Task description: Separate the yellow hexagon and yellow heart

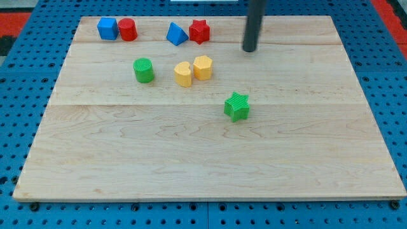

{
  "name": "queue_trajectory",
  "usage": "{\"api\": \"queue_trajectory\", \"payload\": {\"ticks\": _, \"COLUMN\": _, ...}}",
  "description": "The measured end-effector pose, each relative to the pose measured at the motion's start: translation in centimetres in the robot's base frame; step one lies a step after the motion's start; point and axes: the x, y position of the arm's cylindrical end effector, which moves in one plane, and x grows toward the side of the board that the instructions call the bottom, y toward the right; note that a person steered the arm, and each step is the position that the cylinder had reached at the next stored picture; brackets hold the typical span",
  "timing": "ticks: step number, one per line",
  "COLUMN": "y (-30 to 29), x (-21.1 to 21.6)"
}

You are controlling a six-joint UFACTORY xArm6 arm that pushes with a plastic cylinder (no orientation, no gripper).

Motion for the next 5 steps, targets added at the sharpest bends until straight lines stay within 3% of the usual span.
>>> {"api": "queue_trajectory", "payload": {"ticks": 2, "y": -6.1, "x": 7.9}}
{"api": "queue_trajectory", "payload": {"ticks": 3, "y": -4.4, "x": 8.7}}
{"api": "queue_trajectory", "payload": {"ticks": 4, "y": -3.8, "x": 13.0}}
{"api": "queue_trajectory", "payload": {"ticks": 5, "y": -8.5, "x": 14.0}}
